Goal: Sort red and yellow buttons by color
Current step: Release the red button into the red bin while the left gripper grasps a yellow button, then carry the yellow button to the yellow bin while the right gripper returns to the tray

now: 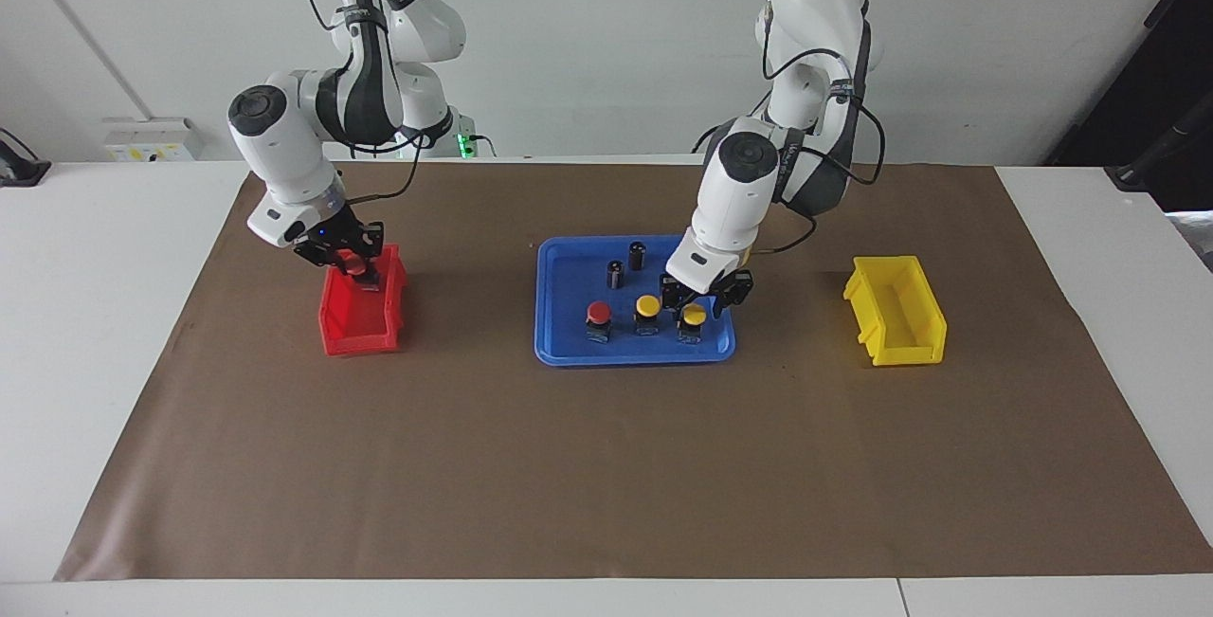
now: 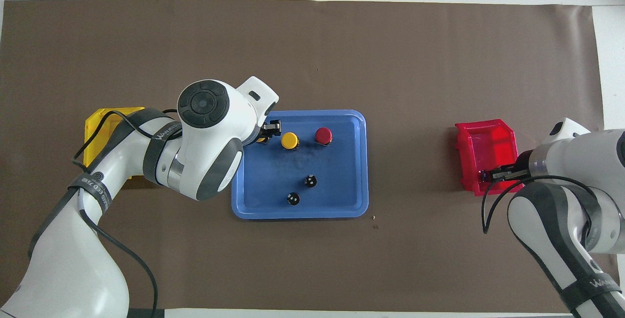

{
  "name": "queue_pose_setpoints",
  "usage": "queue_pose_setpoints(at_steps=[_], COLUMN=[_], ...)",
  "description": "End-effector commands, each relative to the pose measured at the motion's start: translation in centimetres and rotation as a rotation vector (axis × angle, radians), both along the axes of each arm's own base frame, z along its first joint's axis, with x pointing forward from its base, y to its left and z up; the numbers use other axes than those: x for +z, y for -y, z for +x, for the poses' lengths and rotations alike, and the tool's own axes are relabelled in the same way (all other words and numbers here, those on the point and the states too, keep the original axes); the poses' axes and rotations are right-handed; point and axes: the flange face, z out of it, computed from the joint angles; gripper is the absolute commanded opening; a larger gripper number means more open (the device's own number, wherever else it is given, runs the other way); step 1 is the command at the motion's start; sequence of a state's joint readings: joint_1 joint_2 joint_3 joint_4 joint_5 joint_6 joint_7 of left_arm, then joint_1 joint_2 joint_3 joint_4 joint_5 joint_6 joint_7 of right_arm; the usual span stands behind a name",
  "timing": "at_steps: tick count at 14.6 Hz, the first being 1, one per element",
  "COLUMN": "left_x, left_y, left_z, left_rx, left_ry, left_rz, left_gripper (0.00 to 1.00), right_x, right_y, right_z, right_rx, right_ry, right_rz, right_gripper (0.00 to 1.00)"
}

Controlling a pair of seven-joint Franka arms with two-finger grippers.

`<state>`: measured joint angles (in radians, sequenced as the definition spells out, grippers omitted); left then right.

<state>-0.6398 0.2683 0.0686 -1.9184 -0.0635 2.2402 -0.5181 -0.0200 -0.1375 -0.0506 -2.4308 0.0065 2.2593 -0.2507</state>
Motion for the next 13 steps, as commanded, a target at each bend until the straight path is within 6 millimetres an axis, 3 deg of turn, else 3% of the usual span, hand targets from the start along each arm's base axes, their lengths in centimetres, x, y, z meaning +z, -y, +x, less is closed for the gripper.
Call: queue_pose_setpoints(at_steps=[1, 3, 4, 6, 7, 9, 10, 11, 13], left_x=[-0.3, -0.3, -0.3, -0.1, 0.6, 4.1, 6.2, 8.8, 12.0], left_y=[0.0, 0.0, 0.0, 0.2, 1.1, 1.4, 0.6, -1.6, -7.2], left_z=[-0.2, -0.2, -0.2, -0.3, -0.9, -1.5, -1.5, -1.5, -0.4], left_rx=[0.016, 0.018, 0.02, 0.045, 0.037, 0.02, 0.019, 0.031, 0.02], left_ry=[0.002, 0.002, 0.0, -0.005, -0.008, -0.054, -0.077, -0.091, -0.128], left_rz=[-0.011, -0.011, -0.011, -0.011, -0.012, 0.01, 0.021, 0.023, 0.029], left_gripper=[0.49, 0.48, 0.46, 0.34, 0.34, 0.34, 0.33, 0.34, 0.34], right_x=[0.3, 0.3, 0.3, 0.4, 1.1, 3.0, 4.5, 5.8, 8.1], right_y=[0.1, 0.1, 0.1, 0.2, 0.2, 0.1, -0.1, -0.3, -2.9], right_z=[-0.7, -0.7, -0.7, -0.5, 0.1, 1.8, 2.7, 3.6, 5.2], right_rx=[0.005, 0.008, 0.008, 0.011, 0.012, 0.018, 0.014, 0.013, -0.001], right_ry=[0.022, 0.023, 0.023, 0.024, 0.03, 0.014, 0.0, -0.011, -0.025], right_rz=[0.007, 0.007, 0.007, 0.006, 0.005, 0.006, 0.007, 0.007, 0.004], right_gripper=[0.33, 0.49, 0.63, 0.67, 0.67, 0.66, 0.65, 0.65, 0.65])
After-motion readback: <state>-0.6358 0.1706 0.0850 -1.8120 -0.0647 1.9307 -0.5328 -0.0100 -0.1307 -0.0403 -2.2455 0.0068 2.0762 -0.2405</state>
